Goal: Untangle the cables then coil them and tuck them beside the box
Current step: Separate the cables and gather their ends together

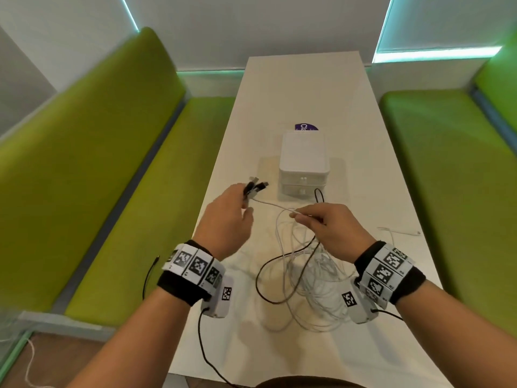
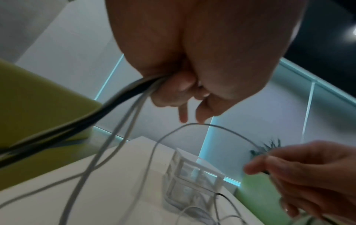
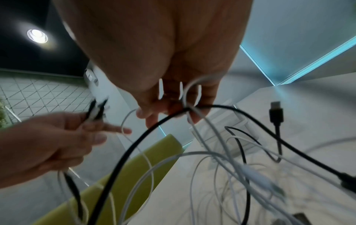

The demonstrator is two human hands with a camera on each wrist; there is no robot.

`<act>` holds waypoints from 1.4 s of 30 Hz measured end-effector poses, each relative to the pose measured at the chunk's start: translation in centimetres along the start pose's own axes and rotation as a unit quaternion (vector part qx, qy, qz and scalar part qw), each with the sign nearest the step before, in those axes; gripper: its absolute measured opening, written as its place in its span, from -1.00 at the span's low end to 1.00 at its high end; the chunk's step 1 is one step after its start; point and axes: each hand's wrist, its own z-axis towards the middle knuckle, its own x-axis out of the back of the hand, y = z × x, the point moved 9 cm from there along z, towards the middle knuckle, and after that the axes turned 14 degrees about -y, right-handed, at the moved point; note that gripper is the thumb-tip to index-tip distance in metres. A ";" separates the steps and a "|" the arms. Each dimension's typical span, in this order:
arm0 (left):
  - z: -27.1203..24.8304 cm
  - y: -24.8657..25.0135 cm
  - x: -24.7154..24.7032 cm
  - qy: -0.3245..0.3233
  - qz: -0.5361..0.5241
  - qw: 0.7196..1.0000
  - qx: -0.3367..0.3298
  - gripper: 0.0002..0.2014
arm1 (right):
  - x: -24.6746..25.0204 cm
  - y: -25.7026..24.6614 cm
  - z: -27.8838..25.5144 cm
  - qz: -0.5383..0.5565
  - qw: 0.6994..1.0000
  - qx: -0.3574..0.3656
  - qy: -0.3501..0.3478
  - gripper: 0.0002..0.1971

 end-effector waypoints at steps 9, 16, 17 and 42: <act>0.3 1.0 -2.4 -0.077 -0.232 0.969 0.010 -0.76 | 1.0 0.7 -0.3 -0.039 0.998 -0.036 0.022 -0.48; 0.4 -3.5 0.1 -0.062 -0.050 0.989 0.121 -0.86 | 1.2 1.8 -1.2 0.036 0.999 -0.007 -0.007 -0.65; 0.3 -2.0 0.2 -0.043 -0.037 0.995 0.080 -0.84 | 1.0 1.1 -1.1 0.016 1.000 0.004 -0.015 -0.70; -0.5 -0.1 -3.2 -0.098 -0.223 0.969 0.040 -0.66 | 1.2 2.5 -0.8 -0.038 0.998 -0.056 0.021 -0.35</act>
